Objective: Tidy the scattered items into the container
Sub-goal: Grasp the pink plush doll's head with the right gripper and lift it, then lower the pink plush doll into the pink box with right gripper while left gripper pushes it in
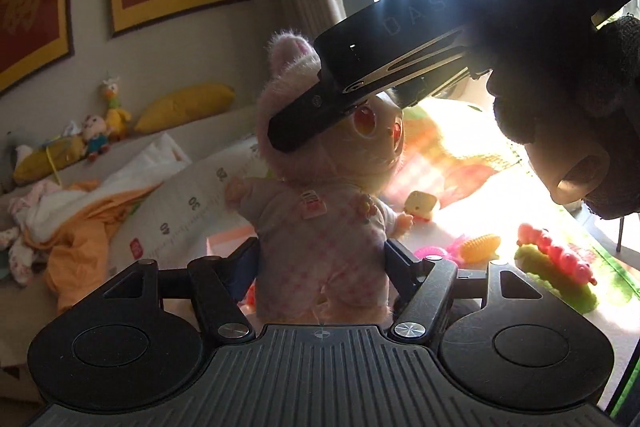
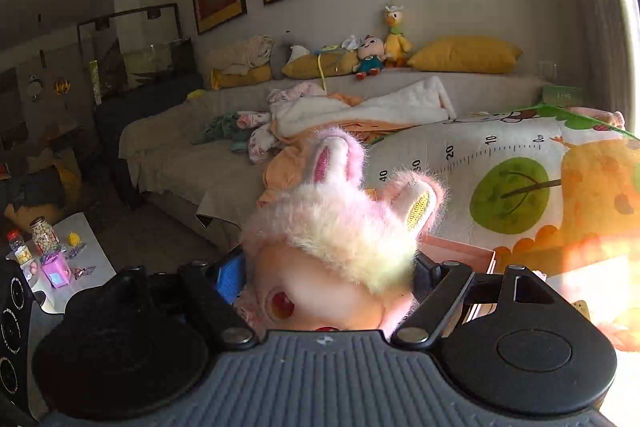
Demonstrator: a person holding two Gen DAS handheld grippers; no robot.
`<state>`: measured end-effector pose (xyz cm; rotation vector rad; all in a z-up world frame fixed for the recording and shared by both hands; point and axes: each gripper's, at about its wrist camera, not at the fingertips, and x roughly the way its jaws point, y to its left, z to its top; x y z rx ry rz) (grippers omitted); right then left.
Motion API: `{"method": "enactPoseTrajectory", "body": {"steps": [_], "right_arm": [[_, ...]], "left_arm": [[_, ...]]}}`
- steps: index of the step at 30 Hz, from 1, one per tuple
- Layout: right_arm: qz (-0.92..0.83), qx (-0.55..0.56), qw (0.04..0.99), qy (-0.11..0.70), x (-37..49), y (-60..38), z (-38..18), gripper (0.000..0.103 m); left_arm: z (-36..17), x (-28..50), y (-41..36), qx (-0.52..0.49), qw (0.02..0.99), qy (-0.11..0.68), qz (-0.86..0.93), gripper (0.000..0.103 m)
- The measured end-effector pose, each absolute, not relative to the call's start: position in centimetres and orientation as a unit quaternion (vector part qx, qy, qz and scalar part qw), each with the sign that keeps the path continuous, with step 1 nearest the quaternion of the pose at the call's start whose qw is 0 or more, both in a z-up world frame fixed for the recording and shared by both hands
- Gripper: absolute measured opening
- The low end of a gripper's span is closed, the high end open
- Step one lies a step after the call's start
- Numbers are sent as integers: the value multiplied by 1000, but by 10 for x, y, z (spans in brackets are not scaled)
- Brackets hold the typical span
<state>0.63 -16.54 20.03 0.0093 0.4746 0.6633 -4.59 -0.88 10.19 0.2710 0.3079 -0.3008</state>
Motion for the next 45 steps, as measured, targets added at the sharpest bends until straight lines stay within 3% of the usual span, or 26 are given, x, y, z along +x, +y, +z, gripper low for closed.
{"method": "enactPoseTrajectory", "body": {"steps": [7, 16, 19, 23, 28, 34, 40, 45], "right_arm": [[337, 29, 889, 307, 130, -124, 168, 79], [356, 89, 836, 408, 213, -127, 95, 79], [355, 75, 839, 406, 216, -134, 96, 82], [353, 87, 857, 365, 212, -162, 118, 82], [351, -84, 881, 307, 174, -164, 137, 82], [403, -249, 812, 343, 136, -111, 112, 77], [391, -221, 800, 398, 162, -84, 79, 85], [390, -231, 801, 392, 157, -78, 86, 76]], "left_arm": [[86, 54, 39, 104, 958, 237, -126, 73], [57, 114, 60, 55, 935, 314, -156, 90], [61, 119, 61, 43, 932, 323, -161, 79], [68, 127, 70, 31, 935, 315, -158, 76], [91, 117, 94, -19, 943, 291, -163, 74], [100, 133, 109, -68, 940, 296, -153, 72], [101, 126, 107, -60, 935, 310, -164, 73], [103, 121, 103, -42, 937, 310, -153, 71]]}}
